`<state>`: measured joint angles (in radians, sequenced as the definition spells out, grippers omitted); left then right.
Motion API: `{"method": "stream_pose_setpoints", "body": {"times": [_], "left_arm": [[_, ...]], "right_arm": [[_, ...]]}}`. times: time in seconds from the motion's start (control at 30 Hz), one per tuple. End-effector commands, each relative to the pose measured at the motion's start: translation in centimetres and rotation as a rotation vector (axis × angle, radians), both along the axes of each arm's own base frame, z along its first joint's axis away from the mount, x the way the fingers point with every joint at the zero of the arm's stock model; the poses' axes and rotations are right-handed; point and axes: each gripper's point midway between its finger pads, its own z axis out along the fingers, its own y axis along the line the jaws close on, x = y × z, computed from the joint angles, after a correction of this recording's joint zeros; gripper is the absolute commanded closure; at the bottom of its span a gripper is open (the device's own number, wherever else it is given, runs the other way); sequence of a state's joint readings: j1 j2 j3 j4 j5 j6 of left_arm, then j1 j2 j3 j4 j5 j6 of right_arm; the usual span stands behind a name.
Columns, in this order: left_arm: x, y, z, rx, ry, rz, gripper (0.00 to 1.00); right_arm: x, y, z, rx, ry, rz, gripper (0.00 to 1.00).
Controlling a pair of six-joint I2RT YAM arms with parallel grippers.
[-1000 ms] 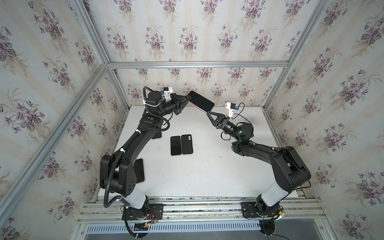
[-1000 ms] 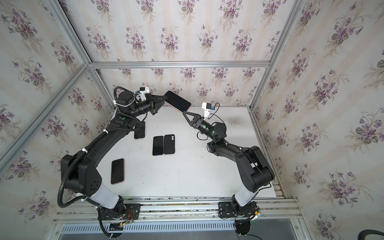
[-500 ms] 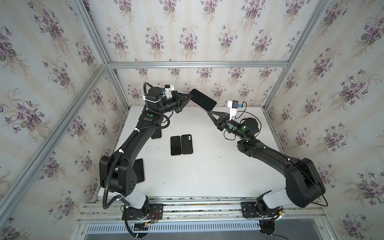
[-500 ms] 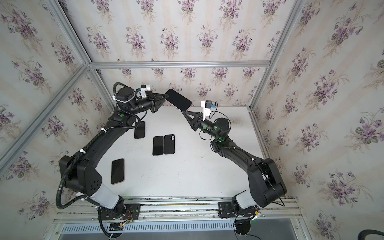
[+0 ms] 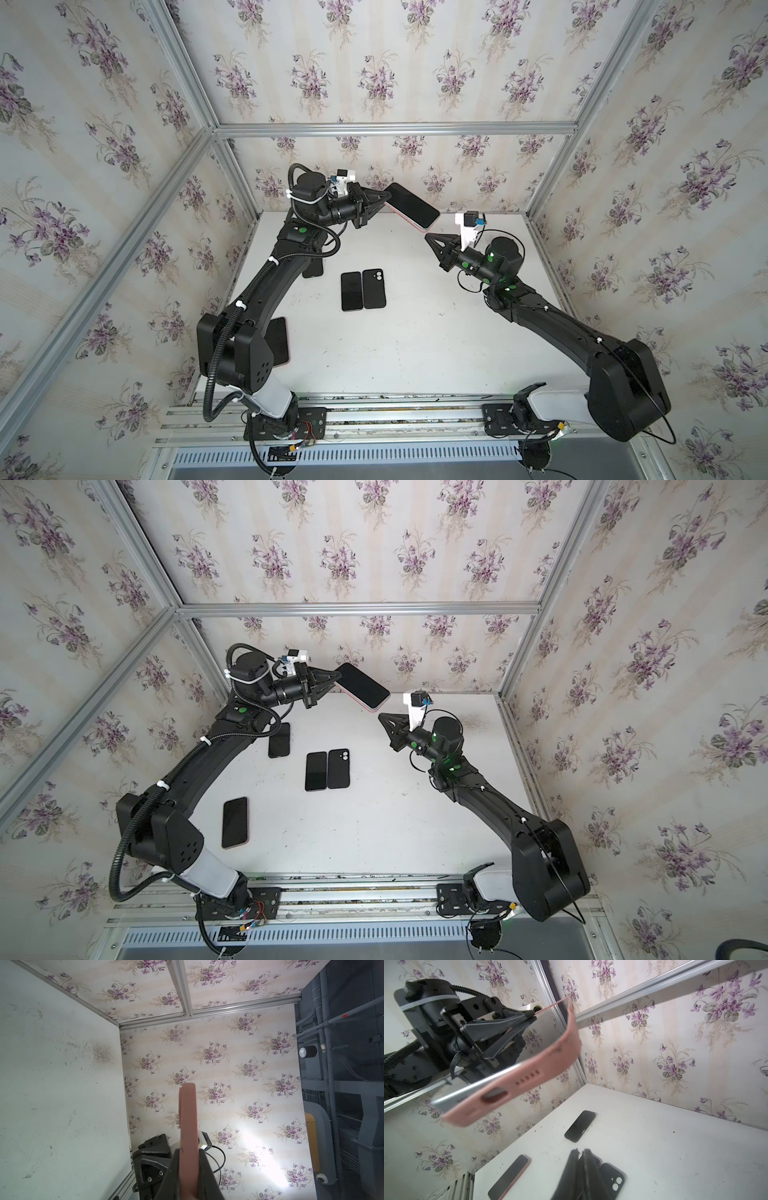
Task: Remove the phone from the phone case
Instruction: 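Open the right gripper and draw it back while left gripper holds the phone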
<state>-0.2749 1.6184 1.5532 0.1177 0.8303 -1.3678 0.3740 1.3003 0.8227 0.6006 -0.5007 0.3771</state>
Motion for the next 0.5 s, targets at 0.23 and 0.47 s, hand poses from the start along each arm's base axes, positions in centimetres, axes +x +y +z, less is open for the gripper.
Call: {"method": "stream_pose_setpoints", "body": {"times": [0.23,0.47], "left_arm": [[-5.2,0.3,1.9,0.377,-0.513,-0.16,1.0],[-10.7,0.0,0.1,0.554,-0.853,-0.314,1.0]], "right_arm": [[-4.4,-3.5,0.2,-0.147,-0.081,0.101,0.26],[-7.3,-1.8,-1.4,-0.274,-0.063,0.34,0.22]]}}
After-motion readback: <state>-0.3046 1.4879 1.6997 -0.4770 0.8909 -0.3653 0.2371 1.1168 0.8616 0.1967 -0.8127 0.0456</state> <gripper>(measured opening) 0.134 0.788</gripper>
